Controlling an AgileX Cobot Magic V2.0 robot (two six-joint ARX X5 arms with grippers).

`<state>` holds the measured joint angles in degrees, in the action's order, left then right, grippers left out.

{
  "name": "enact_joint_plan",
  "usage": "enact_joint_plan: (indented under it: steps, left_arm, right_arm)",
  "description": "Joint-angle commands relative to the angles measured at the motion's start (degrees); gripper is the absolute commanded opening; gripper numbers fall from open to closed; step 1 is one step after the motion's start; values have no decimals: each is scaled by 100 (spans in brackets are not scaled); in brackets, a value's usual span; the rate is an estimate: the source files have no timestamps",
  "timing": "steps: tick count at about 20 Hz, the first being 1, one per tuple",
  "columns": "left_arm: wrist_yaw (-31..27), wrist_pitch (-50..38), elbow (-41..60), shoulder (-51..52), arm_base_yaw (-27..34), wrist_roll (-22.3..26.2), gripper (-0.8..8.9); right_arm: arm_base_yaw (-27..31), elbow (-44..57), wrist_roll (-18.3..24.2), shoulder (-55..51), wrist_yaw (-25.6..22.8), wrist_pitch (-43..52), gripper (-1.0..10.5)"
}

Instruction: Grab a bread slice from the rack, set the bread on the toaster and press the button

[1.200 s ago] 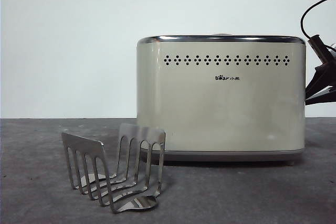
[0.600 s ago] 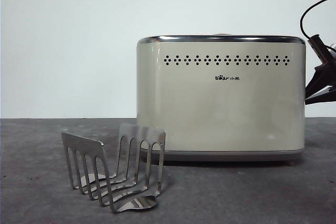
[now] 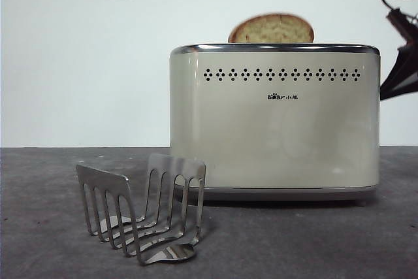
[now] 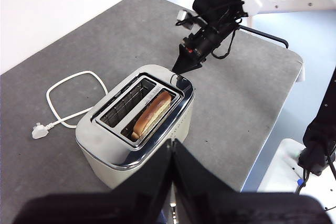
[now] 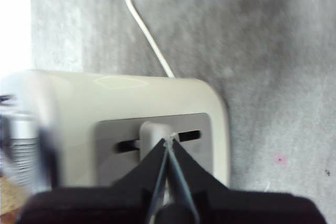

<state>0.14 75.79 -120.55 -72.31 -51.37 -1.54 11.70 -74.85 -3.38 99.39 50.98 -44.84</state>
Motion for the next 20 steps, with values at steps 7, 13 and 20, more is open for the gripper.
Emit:
enact_joint_plan:
  steps: [7,13,20]
  left_arm:
    - [-13,-17,15,2,20,26,-4]
    - [-13,-20,15,-55,20,28,-4]
    - [-13,-20,15,-291,20,28,-4]
  right_arm:
    - [-11,-66,68,-1663,-345,-168,-8]
    - [-11,-1139,66,-3134,-1797,-1005,-6]
    - [-7,-2933,111,-3471,-2367,-2138,-1]
